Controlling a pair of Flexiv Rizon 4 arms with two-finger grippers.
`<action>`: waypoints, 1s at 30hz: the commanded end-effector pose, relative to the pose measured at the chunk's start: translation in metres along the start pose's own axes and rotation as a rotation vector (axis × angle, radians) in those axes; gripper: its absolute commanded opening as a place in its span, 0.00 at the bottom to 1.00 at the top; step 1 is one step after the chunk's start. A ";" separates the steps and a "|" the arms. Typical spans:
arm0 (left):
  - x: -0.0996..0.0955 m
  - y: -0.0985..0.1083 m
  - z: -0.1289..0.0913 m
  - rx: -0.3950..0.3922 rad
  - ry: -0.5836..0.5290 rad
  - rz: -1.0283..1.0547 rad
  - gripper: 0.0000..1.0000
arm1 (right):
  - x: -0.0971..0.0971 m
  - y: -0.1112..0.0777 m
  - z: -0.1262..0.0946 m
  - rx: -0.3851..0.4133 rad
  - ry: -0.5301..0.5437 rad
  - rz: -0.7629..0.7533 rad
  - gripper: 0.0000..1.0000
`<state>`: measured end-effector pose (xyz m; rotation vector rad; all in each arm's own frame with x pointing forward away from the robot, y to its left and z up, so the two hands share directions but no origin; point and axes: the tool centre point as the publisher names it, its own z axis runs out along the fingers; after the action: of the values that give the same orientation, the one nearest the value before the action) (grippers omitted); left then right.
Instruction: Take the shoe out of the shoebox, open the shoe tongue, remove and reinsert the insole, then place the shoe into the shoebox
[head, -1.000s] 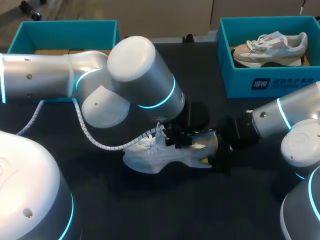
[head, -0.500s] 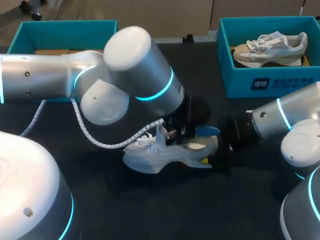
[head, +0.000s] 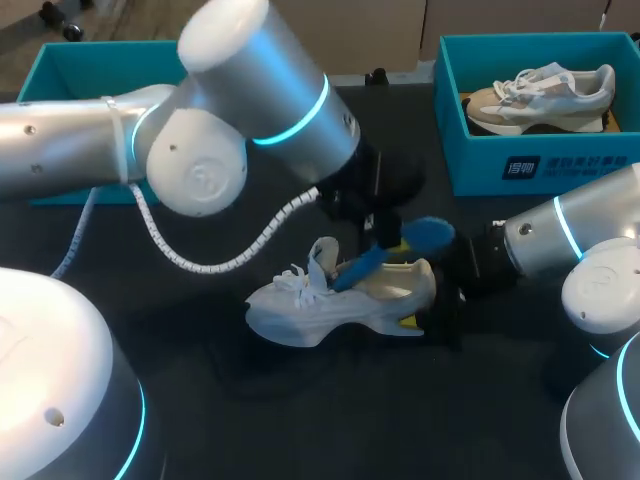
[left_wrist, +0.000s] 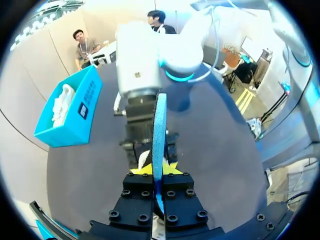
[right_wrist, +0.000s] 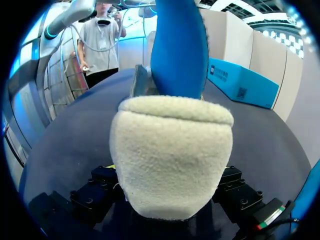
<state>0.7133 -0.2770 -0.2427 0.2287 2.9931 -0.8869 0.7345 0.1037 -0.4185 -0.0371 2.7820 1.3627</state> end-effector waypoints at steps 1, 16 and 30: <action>-0.002 -0.015 -0.027 0.022 0.007 -0.003 0.00 | 0.000 0.001 0.001 0.003 -0.002 -0.001 0.00; -0.027 -0.078 -0.090 0.247 -0.059 -0.126 0.00 | 0.000 0.001 0.001 0.003 -0.002 -0.001 0.00; -0.057 -0.138 -0.117 0.375 -0.265 -0.201 0.00 | 0.000 0.001 0.001 0.003 -0.002 -0.001 0.00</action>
<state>0.7541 -0.3212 -0.0693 -0.1461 2.6290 -1.4176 0.7345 0.1036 -0.4186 -0.0368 2.7820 1.3626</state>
